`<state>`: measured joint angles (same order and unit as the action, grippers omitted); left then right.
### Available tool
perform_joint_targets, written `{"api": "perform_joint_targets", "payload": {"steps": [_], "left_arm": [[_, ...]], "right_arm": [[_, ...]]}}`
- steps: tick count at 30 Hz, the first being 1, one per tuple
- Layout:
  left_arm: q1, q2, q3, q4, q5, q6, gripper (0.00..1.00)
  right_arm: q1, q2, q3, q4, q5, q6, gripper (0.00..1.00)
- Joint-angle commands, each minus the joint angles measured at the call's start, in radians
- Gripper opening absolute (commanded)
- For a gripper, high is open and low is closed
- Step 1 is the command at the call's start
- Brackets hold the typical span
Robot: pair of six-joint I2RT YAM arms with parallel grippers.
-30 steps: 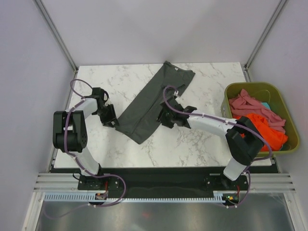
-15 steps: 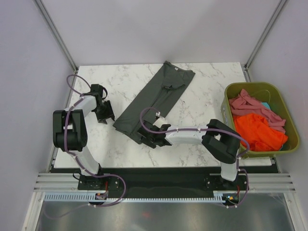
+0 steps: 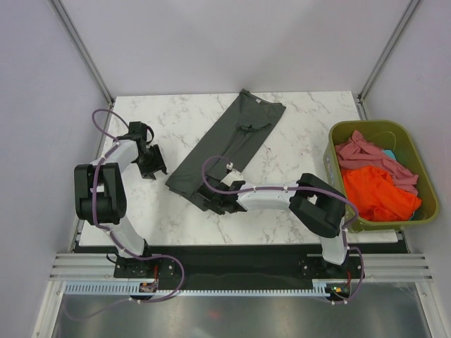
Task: Fold and stack the t-shirts
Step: Fold the tshirt
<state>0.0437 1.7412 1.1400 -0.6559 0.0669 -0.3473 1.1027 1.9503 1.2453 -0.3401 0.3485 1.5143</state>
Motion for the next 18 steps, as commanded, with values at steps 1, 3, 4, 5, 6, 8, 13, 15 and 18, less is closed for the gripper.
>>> {"api": "perform_joint_targets", "payload": {"steps": [1,3,4,5,6,8,13,15,18], "left_arm": [[-0.001,-0.040,0.038,0.004,0.076,0.001,0.56],[-0.001,-0.048,0.038,0.004,0.140,0.014,0.56],[-0.002,-0.054,0.034,0.004,0.149,0.016,0.56],[-0.002,-0.086,0.018,0.004,0.161,0.014,0.56],[-0.010,-0.106,0.009,0.004,0.165,0.005,0.56],[-0.016,-0.161,-0.028,0.010,0.241,-0.013,0.57],[-0.136,-0.264,-0.080,0.007,0.286,-0.025,0.57],[-0.166,-0.331,-0.123,0.009,0.297,-0.048,0.57],[-0.269,-0.390,-0.196,0.012,0.283,-0.099,0.57]], "right_arm": [[0.000,0.016,0.010,-0.026,0.006,-0.005,0.37],[-0.009,-0.005,-0.007,-0.051,0.004,-0.038,0.06],[-0.018,-0.017,-0.023,-0.069,-0.002,-0.052,0.00],[-0.021,-0.043,-0.033,-0.088,-0.006,-0.065,0.00],[-0.024,-0.062,-0.058,-0.120,-0.008,-0.103,0.00],[-0.026,-0.121,-0.092,-0.154,-0.005,-0.141,0.00],[-0.024,-0.270,-0.303,-0.244,0.004,-0.204,0.00],[-0.024,-0.362,-0.371,-0.269,-0.003,-0.221,0.00],[-0.023,-0.508,-0.496,-0.301,-0.020,-0.240,0.00]]}}
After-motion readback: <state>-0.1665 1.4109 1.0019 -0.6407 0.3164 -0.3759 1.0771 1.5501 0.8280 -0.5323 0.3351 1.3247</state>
